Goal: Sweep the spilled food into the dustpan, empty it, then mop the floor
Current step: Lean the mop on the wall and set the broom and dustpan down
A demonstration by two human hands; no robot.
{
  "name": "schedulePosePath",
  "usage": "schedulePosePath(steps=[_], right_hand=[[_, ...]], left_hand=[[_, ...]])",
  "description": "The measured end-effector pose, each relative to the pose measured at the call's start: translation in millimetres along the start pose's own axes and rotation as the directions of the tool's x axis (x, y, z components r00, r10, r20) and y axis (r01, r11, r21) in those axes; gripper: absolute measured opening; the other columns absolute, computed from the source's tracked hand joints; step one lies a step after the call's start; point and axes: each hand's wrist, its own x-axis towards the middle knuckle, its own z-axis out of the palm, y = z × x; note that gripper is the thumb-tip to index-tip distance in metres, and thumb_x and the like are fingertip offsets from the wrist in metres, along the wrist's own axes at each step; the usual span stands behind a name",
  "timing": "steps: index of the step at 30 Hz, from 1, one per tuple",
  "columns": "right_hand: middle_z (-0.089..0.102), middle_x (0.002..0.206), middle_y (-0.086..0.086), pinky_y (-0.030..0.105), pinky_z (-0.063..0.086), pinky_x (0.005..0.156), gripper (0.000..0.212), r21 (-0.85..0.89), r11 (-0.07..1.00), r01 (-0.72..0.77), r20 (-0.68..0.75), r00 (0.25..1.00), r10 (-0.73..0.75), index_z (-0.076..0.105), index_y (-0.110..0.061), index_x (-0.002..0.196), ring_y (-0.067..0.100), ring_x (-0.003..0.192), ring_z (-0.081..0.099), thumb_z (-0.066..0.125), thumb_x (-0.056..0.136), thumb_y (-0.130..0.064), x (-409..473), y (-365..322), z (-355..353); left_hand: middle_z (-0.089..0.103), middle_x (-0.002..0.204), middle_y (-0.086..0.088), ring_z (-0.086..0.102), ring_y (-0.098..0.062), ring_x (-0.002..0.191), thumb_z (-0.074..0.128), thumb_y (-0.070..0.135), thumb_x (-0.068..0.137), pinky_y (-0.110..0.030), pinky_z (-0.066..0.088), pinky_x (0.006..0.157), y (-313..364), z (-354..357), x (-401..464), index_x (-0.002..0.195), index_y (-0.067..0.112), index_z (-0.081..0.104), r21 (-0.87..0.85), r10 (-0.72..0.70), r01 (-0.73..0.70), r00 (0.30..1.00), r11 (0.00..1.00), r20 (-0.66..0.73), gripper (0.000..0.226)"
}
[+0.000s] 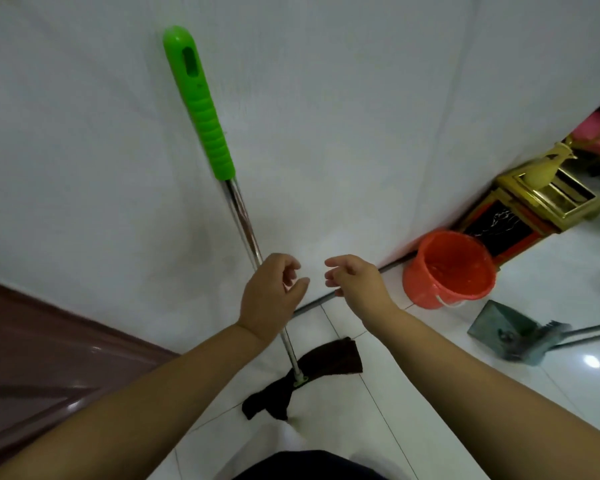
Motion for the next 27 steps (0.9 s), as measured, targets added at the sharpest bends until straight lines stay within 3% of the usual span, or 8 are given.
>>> schedulePosePath(steps=[3, 7, 13, 19, 24, 27], right_hand=[[0.065, 0.089, 0.006, 0.019, 0.05, 0.067, 0.028, 0.039, 0.999, -0.027, -0.044, 0.999, 0.029, 0.063, -0.011, 0.103, 0.011, 0.076, 0.061, 0.041, 0.093, 0.003, -6.5, 7.9, -17.1], [0.065, 0.084, 0.005, 0.015, 0.05, 0.061, 0.029, 0.094, 0.993, -0.067, -0.113, 0.99, 0.078, 0.064, -0.008, 0.105, 0.011, 0.072, 0.061, 0.04, 0.093, 0.005, -20.2, 26.8, -59.5], [0.066, 0.085, 0.008, 0.022, 0.053, 0.065, 0.029, 0.245, 0.956, -0.159, -0.301, 0.925, 0.231, 0.063, -0.011, 0.102, 0.016, 0.074, 0.064, 0.041, 0.092, 0.004, -54.9, 80.2, -162.4], [0.067, 0.084, 0.012, 0.027, 0.055, 0.066, 0.028, 0.415, 0.887, -0.203, -0.454, 0.798, 0.396, 0.065, -0.012, 0.098, 0.021, 0.074, 0.065, 0.043, 0.092, 0.004, -92.5, 145.6, -283.4], [0.067, 0.088, 0.011, 0.024, 0.054, 0.065, 0.026, 0.473, 0.859, -0.199, -0.538, 0.706, 0.46, 0.063, -0.014, 0.099, 0.021, 0.079, 0.066, 0.044, 0.094, 0.002, -126.6, 190.9, -388.7], [0.067, 0.089, 0.012, 0.026, 0.054, 0.067, 0.025, 0.505, 0.841, -0.191, -0.567, 0.662, 0.491, 0.063, -0.011, 0.104, 0.023, 0.08, 0.066, 0.044, 0.094, 0.002, -149.4, 217.0, -447.6]], left_hand=[[0.048, 0.072, 0.018, 0.051, 0.0, 0.065, 0.066, 0.02, 0.082, -0.007, 0.041, 0.059, 11.0, 26.5, 3.6, 0.088, 0.03, 0.049, 0.035, 0.041, -0.046, 0.991, 0.998, 0.13, 0.02], [0.05, 0.066, 0.015, 0.049, 0.001, 0.061, 0.062, 0.021, 0.084, -0.009, 0.034, 0.054, 22.6, 70.5, 5.6, 0.079, 0.03, 0.049, 0.065, -0.006, -0.015, 0.952, 0.998, 0.306, 0.016], [0.057, 0.067, 0.01, 0.051, 0.0, 0.06, 0.057, 0.025, 0.088, -0.01, 0.037, 0.054, 66.3, 148.8, 0.0, 0.075, 0.027, 0.054, 0.026, 0.02, -0.044, 0.811, 0.999, 0.585, 0.014], [0.062, 0.075, 0.007, 0.058, -0.011, 0.071, 0.057, 0.023, 0.087, -0.027, 0.047, 0.065, 150.5, 254.6, -10.7, 0.077, 0.025, 0.056, -0.003, 0.096, -0.131, 0.709, 0.991, 0.699, 0.01], [0.058, 0.069, 0.01, 0.052, -0.007, 0.064, 0.058, 0.023, 0.087, -0.02, 0.04, 0.057, 222.9, 351.3, -34.4, 0.076, 0.027, 0.055, -0.054, 0.163, -0.187, 0.639, 0.981, 0.752, 0.011], [0.062, 0.074, 0.005, 0.057, -0.012, 0.069, 0.058, 0.021, 0.086, -0.029, 0.047, 0.061, 263.3, 407.2, -52.8, 0.079, 0.02, 0.06, -0.081, 0.164, -0.162, 0.604, 0.983, 0.78, 0.008]])
